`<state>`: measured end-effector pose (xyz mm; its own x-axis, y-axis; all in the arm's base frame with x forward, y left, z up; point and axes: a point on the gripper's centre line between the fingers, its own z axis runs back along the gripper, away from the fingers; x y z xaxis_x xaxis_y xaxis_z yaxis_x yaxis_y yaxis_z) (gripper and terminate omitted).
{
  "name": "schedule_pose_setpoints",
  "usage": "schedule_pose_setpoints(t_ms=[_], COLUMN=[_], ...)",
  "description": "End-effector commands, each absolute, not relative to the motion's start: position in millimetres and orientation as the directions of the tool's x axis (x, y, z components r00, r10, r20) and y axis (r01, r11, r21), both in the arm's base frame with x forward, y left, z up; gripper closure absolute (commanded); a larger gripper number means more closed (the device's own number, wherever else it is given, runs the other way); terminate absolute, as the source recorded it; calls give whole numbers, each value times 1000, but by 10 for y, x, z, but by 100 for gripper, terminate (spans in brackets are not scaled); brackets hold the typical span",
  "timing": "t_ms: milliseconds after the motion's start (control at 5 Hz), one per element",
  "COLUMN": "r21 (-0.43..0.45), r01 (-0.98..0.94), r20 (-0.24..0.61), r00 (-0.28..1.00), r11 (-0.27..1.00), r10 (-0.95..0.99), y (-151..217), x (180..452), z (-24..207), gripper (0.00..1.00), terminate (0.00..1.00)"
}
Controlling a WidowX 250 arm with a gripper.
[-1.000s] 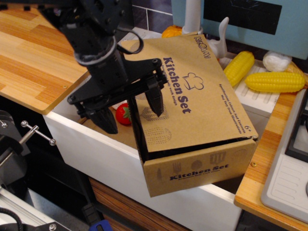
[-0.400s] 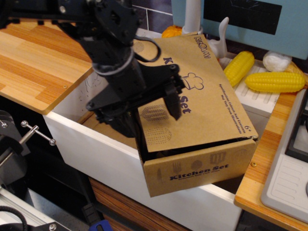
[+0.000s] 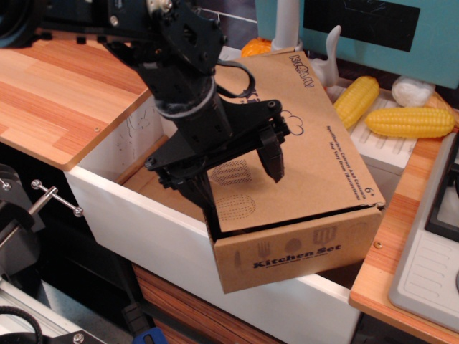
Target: Open brown1fbox flap
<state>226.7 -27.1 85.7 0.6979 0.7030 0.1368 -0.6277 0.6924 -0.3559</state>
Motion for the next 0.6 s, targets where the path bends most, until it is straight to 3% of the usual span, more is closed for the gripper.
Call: schedule_pose_setpoints(t_ms=[0,400], r21=[-380,-343], r01=[-571,-540], r20=[229,296], r00=[704,715], r11=[728,769], r10=[672,633], y=[-337,-412], x=[2509,2614], z=[1197,1560], gripper=[0,0], terminate=[0,0])
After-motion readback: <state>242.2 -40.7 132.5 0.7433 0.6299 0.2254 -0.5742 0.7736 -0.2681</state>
